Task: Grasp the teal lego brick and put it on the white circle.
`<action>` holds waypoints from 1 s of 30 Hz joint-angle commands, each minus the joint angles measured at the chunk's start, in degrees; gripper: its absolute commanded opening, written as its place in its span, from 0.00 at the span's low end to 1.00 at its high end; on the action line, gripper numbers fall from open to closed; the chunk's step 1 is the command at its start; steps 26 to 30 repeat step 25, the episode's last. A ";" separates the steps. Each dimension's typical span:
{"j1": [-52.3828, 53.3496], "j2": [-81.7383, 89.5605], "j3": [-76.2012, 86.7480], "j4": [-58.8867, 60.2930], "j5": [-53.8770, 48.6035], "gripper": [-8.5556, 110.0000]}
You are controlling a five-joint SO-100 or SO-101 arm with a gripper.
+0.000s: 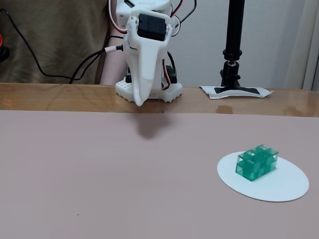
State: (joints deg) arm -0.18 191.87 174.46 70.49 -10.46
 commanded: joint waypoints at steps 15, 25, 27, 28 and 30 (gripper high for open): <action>-0.97 0.35 -0.26 -0.53 -0.62 0.07; -0.97 0.35 -0.26 -0.53 -0.62 0.07; -0.97 0.35 -0.26 -0.53 -0.62 0.07; -0.97 0.35 -0.26 -0.53 -0.62 0.07; -0.97 0.35 -0.26 -0.53 -0.62 0.07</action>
